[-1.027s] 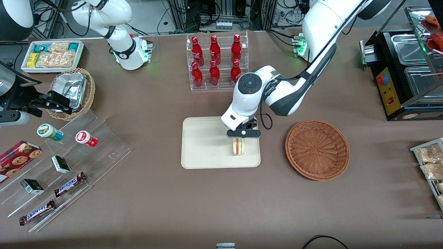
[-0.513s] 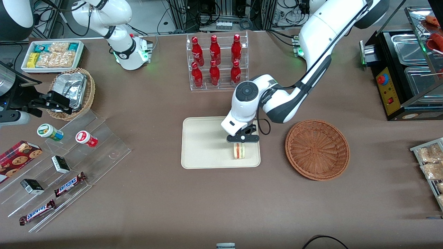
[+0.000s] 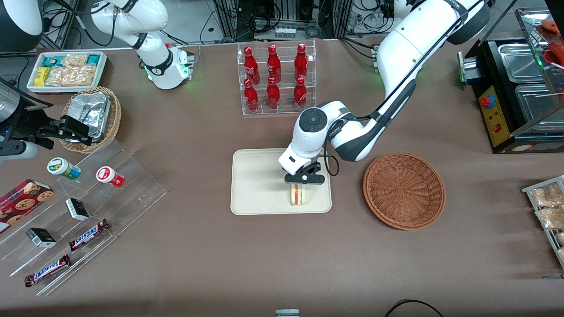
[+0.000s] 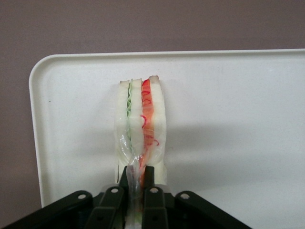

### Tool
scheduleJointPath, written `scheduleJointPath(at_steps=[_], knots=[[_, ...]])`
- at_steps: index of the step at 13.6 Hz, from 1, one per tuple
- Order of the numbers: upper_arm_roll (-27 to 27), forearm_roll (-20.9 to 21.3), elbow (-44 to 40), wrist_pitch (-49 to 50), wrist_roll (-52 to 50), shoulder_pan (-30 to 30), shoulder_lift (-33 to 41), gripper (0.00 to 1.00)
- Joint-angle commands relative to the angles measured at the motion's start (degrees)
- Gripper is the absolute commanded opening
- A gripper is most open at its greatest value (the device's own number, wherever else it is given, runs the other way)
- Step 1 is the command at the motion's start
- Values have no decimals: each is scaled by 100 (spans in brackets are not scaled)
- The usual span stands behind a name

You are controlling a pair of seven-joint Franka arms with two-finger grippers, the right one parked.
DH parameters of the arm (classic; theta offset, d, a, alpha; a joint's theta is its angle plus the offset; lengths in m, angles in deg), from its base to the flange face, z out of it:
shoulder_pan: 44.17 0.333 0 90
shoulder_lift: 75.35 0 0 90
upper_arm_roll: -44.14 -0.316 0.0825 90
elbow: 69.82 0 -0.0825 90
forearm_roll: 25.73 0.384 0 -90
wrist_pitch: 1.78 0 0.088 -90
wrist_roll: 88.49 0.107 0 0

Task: Place sandwich from basket to tray
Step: 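Lower the sandwich onto the tray and open the left gripper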

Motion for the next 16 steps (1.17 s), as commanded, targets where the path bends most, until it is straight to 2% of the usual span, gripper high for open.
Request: scheduleJointPath(at_steps=[1, 10, 16], knots=[[20, 159, -238, 9, -115, -101, -183, 98], [-6, 107, -282, 123, -465, -66, 62, 100], [-6, 72, -615, 1395, -511, 82, 528, 100]])
